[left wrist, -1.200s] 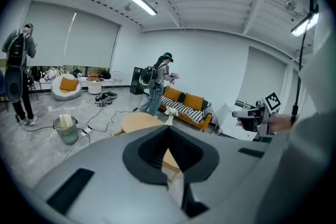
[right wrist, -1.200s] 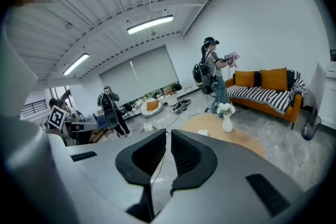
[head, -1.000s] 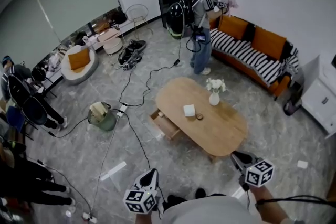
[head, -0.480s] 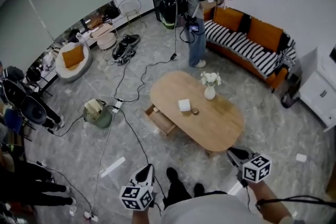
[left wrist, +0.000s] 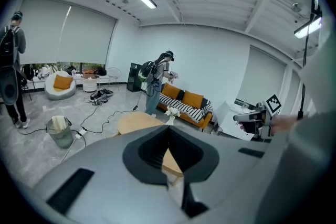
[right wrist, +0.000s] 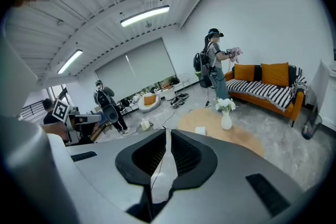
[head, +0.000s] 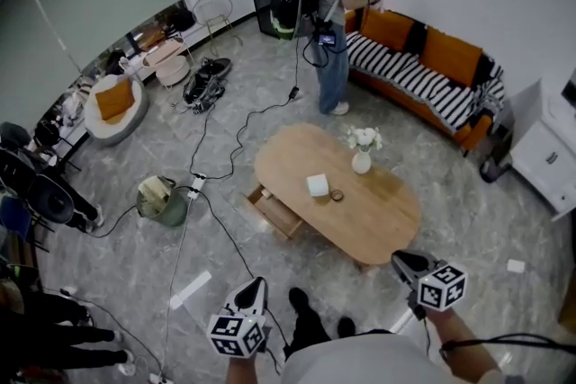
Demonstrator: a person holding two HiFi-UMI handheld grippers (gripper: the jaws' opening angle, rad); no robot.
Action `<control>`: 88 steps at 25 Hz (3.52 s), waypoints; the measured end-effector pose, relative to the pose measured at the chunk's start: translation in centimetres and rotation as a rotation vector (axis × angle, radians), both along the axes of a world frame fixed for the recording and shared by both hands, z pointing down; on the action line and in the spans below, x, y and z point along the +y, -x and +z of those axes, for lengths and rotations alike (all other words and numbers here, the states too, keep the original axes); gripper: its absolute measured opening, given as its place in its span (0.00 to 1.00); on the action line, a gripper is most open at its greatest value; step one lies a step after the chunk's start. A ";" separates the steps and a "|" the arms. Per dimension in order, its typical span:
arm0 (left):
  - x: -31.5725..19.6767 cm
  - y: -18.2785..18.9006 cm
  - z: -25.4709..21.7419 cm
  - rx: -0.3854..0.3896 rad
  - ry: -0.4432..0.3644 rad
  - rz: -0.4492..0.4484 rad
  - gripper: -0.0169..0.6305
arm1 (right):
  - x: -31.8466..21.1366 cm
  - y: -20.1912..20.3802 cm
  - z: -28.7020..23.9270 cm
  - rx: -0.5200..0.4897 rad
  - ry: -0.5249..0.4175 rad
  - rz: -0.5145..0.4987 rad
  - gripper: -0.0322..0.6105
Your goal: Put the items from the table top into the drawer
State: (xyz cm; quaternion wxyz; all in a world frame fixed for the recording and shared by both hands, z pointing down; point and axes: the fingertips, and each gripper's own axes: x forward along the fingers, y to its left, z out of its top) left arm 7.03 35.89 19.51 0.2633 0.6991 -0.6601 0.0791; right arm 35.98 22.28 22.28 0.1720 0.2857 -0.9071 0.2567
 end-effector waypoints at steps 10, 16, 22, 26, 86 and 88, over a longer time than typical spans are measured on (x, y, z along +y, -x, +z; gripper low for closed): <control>-5.2 6.6 0.5 0.012 0.018 0.076 0.03 | -3.8 5.5 -0.6 0.025 0.011 0.082 0.13; -7.8 9.6 1.1 0.017 0.028 0.133 0.03 | -5.1 8.2 -0.7 0.040 0.013 0.127 0.13; -9.5 13.1 1.5 0.016 0.028 0.180 0.03 | -5.4 11.1 -0.6 0.064 0.006 0.164 0.13; -10.1 15.1 1.7 0.024 0.023 0.188 0.03 | -5.3 11.7 -0.1 0.081 0.014 0.199 0.13; -32.8 15.1 8.1 0.028 0.194 0.173 0.03 | -26.4 15.8 8.6 0.121 0.156 0.067 0.13; -33.2 15.3 9.1 0.034 0.215 0.190 0.03 | -26.0 16.4 9.3 0.127 0.171 0.074 0.13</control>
